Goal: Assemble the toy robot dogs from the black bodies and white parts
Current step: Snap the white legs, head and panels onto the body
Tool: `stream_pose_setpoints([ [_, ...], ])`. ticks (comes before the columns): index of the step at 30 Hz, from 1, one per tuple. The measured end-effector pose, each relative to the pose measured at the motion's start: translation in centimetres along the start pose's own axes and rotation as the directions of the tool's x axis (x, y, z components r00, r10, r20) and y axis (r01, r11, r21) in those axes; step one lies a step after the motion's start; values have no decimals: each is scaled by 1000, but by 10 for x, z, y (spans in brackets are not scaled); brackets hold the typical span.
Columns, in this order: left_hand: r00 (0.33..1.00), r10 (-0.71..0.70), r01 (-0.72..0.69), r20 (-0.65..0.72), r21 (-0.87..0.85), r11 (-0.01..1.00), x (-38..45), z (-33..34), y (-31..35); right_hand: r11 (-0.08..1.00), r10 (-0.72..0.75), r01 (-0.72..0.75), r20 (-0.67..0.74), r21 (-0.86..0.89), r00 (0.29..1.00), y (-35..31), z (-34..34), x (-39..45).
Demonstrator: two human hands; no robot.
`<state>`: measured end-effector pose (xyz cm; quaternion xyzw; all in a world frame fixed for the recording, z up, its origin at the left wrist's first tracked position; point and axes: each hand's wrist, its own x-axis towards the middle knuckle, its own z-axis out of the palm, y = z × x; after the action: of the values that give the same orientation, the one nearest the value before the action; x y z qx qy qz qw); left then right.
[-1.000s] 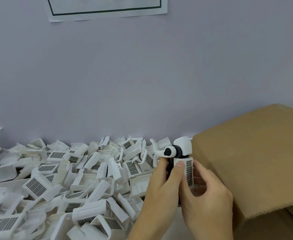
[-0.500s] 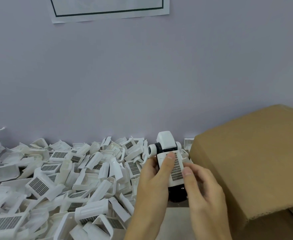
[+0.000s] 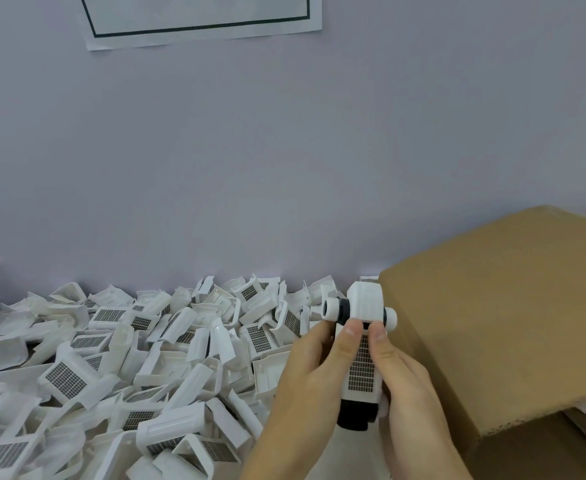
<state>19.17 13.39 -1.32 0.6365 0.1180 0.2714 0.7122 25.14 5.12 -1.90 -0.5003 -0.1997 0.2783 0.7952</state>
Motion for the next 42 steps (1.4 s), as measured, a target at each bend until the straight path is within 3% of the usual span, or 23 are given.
stream_pose_setpoints([
  [4,995,57,-49,-86,98,994,1,5,-4,1000,3,-3,-21,-12,1000,2,2,1],
  [15,987,88,-80,-132,64,995,3,12,-1,996,-25,18,-82,-87,996,5,1,3],
  [22,992,41,-33,-121,64,997,3,10,0,993,-42,30,-101,-116,994,7,-1,3],
  [28,993,-84,80,-77,-54,995,3,10,-1,996,-30,21,-102,-85,994,8,1,4],
  [37,994,-105,100,-24,-139,985,7,3,-7,995,-50,44,-59,-92,997,8,-9,9],
  [42,997,-76,77,25,-60,995,6,-2,-14,982,-89,71,-93,-175,992,8,-10,9],
])
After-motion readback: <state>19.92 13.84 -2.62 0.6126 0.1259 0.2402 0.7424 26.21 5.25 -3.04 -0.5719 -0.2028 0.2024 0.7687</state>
